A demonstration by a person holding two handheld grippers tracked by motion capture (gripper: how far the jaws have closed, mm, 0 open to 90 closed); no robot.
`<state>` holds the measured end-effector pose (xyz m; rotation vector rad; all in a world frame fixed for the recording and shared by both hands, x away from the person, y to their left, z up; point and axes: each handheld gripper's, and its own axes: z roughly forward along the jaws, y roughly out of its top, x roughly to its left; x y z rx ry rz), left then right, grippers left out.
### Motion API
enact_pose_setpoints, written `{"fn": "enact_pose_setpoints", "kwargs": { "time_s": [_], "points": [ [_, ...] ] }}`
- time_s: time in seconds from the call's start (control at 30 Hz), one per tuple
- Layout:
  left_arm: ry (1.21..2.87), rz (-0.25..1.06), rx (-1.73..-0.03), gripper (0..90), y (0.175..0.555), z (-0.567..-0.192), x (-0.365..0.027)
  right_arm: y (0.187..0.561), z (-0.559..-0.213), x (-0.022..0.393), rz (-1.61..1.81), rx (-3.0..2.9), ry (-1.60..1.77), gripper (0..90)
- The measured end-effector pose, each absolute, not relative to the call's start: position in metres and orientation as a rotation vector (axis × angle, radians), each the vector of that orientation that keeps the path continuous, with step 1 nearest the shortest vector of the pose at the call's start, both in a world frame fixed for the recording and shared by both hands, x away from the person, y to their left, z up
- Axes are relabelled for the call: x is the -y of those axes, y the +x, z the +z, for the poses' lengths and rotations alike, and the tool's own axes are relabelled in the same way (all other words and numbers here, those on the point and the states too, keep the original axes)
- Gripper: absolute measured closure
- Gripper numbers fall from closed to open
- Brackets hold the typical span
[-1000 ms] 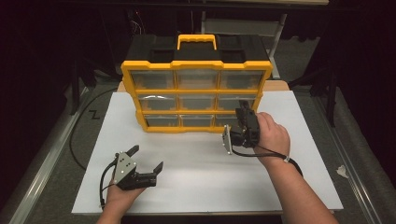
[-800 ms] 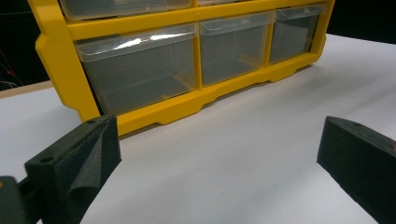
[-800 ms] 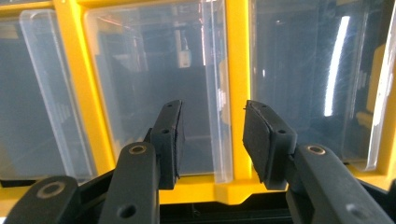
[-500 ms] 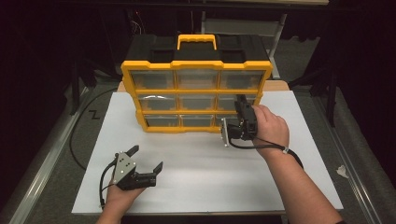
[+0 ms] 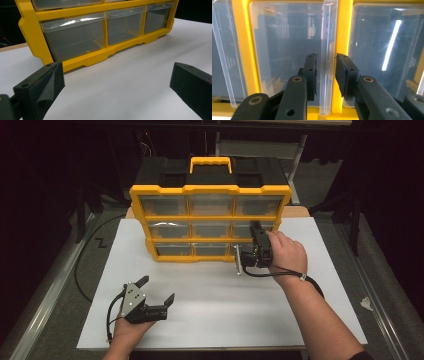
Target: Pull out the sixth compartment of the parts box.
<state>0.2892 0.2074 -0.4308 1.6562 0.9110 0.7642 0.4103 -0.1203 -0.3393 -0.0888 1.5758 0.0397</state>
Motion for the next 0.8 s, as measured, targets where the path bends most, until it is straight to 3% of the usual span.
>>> {"fn": "enact_pose_setpoints", "kwargs": {
  "time_s": [0.37,0.8],
  "points": [
    [1.658,0.765,-0.91,0.2,0.289,-0.431,-0.207,0.412,-0.342,0.117,0.032,-1.55,-0.075,79.9],
    [1.644,0.758,-0.915,0.2,0.289,-0.43,-0.209,0.401,-0.339,0.116,0.025,-1.557,-0.087,80.5]
  ]
}}
